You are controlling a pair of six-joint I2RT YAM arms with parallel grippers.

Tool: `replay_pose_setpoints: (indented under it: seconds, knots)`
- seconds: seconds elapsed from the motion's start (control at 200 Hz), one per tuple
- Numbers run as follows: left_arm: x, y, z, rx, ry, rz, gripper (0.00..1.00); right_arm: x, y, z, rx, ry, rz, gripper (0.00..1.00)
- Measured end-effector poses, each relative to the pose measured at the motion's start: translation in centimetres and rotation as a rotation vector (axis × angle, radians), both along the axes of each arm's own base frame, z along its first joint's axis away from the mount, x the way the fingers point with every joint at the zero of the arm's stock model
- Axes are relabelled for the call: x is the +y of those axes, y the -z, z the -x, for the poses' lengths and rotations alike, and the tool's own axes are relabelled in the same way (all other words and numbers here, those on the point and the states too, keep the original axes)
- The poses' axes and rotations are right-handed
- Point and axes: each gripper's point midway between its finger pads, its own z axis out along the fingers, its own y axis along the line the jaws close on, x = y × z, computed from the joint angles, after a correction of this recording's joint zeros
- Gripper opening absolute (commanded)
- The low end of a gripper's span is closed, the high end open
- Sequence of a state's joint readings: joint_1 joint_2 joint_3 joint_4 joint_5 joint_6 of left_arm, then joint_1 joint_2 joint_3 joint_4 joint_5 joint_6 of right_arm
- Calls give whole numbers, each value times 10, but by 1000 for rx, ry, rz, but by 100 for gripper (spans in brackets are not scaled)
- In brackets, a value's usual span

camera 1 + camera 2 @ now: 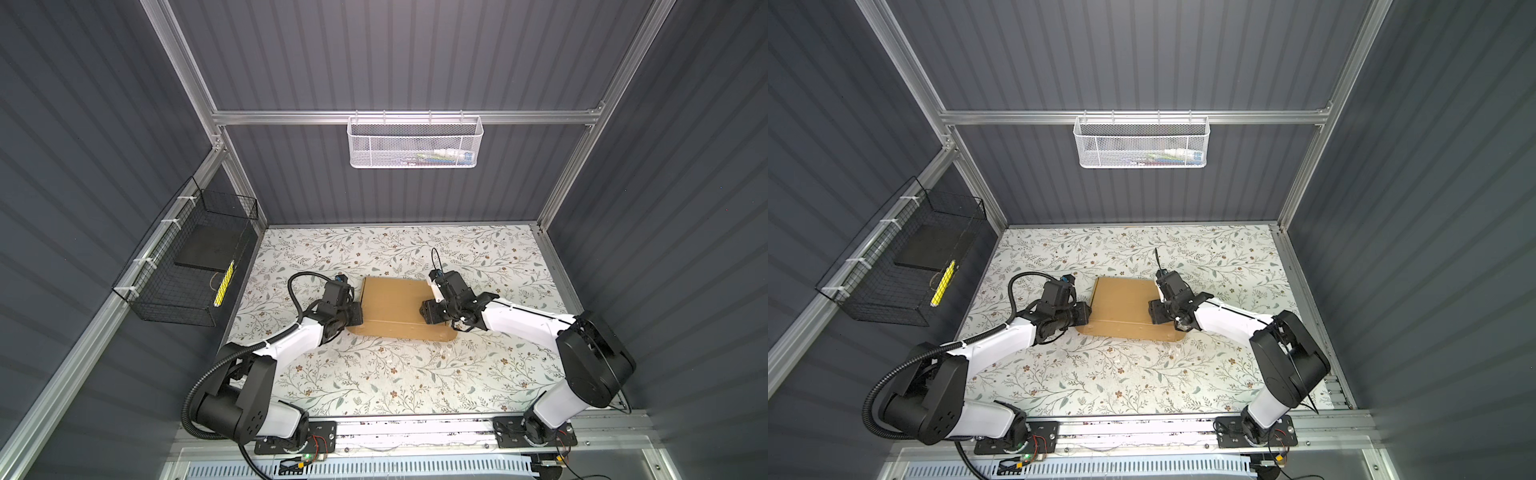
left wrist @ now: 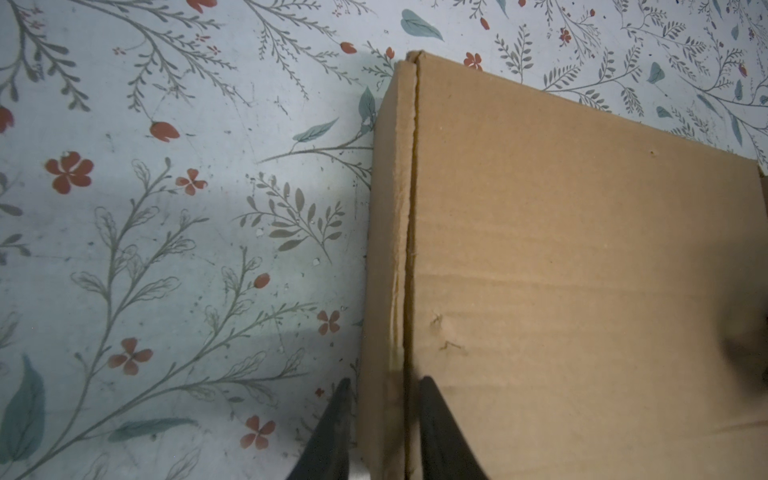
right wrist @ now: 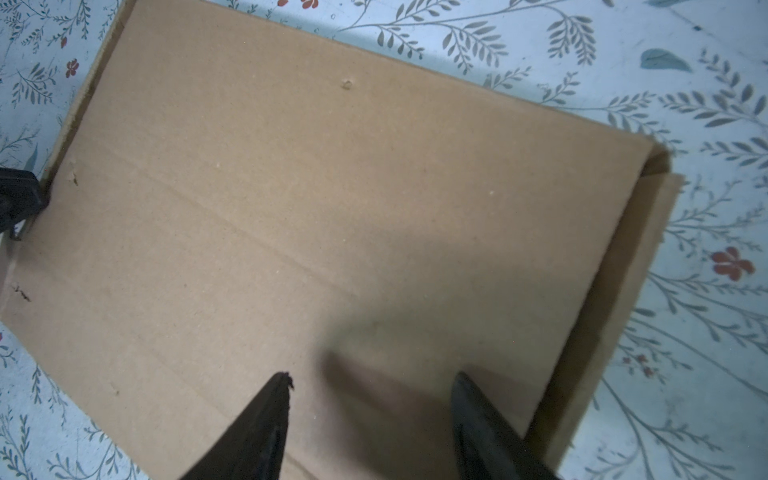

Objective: Fold the paper box

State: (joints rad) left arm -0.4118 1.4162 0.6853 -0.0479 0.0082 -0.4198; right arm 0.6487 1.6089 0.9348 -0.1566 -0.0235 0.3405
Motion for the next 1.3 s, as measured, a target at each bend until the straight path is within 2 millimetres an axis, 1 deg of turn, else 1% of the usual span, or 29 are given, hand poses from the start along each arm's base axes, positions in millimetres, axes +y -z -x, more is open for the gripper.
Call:
replay_pose_setpoints:
  seconds: [0.145,0.235,0.48,0.6,0.74,1.021,1.301]
  knots:
    - [0,-1,0,0,0,-1,29,0,0,0,0,-1,1,63]
    - [1,-5,0,2,-2,-8,28,1,-1,-1,-3,-3,0,63]
    - [1,-37,-18,-28,3,-6,26,2,-2,-2,-5,-5,-1,62]
    - [4,-43,-24,-11,11,5,25,2,-2,-2,-5,-4,-1,62]
    - [2,-35,-26,47,45,6,24,2,-2,-2,-5,-5,-1,62]
    - [-3,-5,-15,165,110,-4,23,2,-2,-2,-5,-4,-1,62]
    - [-2,0,-16,174,120,-12,20,2,-2,-2,-5,-5,-1,62]
